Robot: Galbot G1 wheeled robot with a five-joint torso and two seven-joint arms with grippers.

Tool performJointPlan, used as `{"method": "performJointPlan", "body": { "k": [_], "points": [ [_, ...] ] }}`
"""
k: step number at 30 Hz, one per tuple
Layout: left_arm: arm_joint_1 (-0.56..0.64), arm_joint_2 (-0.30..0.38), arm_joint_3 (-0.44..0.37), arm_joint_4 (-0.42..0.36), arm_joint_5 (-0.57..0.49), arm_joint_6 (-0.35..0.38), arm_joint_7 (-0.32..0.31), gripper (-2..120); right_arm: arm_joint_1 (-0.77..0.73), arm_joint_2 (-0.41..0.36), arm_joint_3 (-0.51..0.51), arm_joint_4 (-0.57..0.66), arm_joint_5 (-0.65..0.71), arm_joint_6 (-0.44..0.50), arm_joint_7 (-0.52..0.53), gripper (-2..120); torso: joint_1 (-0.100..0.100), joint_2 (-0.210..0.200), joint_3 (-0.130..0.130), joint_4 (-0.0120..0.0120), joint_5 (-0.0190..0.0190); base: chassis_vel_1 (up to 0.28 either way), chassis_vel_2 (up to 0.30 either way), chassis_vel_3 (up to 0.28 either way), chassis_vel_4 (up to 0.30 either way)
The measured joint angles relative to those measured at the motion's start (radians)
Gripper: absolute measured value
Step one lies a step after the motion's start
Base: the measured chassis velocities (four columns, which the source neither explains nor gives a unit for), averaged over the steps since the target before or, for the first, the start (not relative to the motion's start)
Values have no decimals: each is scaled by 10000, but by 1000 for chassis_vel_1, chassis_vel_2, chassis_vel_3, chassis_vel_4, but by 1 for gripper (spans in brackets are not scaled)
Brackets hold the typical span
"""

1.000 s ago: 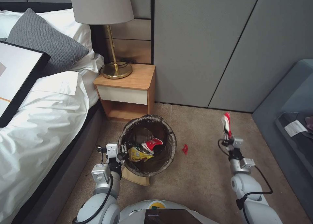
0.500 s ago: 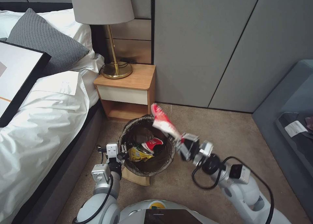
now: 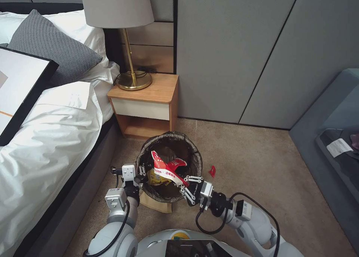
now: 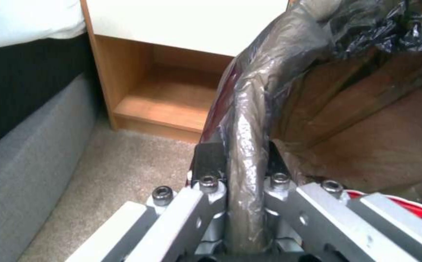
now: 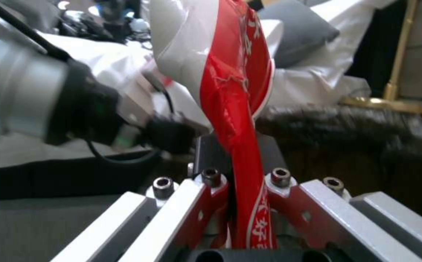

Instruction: Pick up the trash bin, then pick up the garbage from the floor and place it into the trash bin.

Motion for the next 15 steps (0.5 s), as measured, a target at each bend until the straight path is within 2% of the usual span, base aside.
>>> {"method": "performJointPlan", "body": {
  "k": [8, 14, 15],
  "points": [
    [0, 0, 0, 0, 0, 0, 0, 2, 505, 465, -338, -912, -294, 34, 350, 0, 0, 0, 0, 1, -1, 0, 0, 0, 0],
    [0, 0, 0, -1, 0, 0, 0, 2, 686, 521, -388, -1174, -444, 25, 544, 0, 0, 0, 0, 1, -1, 0, 0, 0, 0],
    [0, 0, 0, 0, 0, 0, 0, 2, 701, 521, -376, -1220, -530, 20, 580, 3, 0, 0, 0, 1, -1, 0, 0, 0, 0]
  ]
}}
